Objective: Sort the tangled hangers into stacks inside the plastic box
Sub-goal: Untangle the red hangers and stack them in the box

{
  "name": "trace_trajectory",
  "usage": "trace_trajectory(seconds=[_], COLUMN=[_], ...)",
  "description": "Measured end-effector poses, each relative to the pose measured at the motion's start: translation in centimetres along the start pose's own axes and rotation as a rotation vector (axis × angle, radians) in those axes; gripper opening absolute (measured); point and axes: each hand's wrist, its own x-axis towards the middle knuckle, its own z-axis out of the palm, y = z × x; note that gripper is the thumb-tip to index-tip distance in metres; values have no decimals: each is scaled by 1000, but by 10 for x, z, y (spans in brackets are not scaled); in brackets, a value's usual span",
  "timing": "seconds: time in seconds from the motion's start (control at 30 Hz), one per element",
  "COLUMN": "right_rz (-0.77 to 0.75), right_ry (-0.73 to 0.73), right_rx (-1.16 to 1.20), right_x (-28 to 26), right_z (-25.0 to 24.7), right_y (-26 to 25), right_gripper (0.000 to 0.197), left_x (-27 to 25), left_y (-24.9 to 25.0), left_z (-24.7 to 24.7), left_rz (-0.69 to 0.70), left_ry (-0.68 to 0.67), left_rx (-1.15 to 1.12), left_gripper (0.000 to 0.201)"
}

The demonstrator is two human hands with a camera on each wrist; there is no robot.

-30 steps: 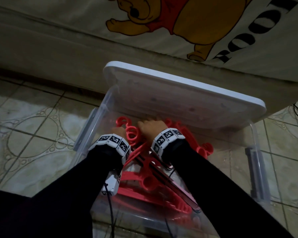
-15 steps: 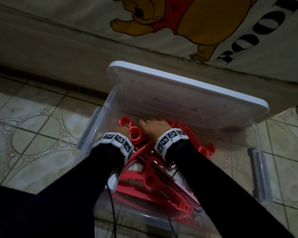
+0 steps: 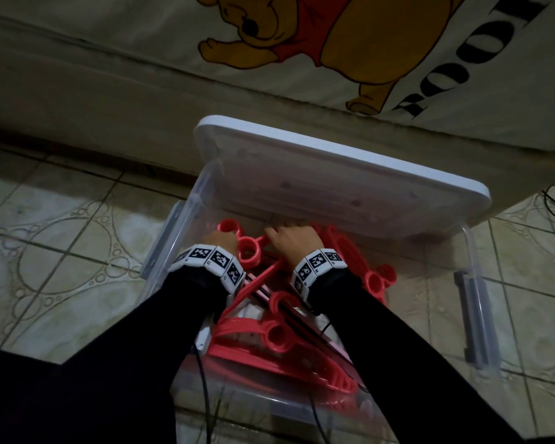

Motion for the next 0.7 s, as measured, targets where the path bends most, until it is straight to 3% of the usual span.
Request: trace_trajectory(seconds=[0.07, 0.17, 0.3, 0.4, 0.57, 0.7], right_rz=[-8, -20, -52, -91, -16, 22], right_ry=[2, 32, 112, 146, 102, 29], right_rx=[3, 31, 17, 31, 78, 211], right_x=[0, -4, -10, -17, -28, -34], right_z=[1, 2, 0, -6, -10, -9], right_y=[-3, 0, 2, 11, 22, 22], right_gripper=[35, 37, 48, 58, 36, 42], left_x=[3, 4, -4, -15, -28, -28], left_y=[-3, -4, -1, 1, 1, 2], left_z=[5, 7, 1, -7, -14, -11], left_rz=[20, 47, 10, 15, 33, 28], left_ry=[74, 88, 80, 86, 100, 102], left_rx=[-55, -72, -55, -26, 29, 5], left_gripper=[26, 35, 19, 21, 19, 20])
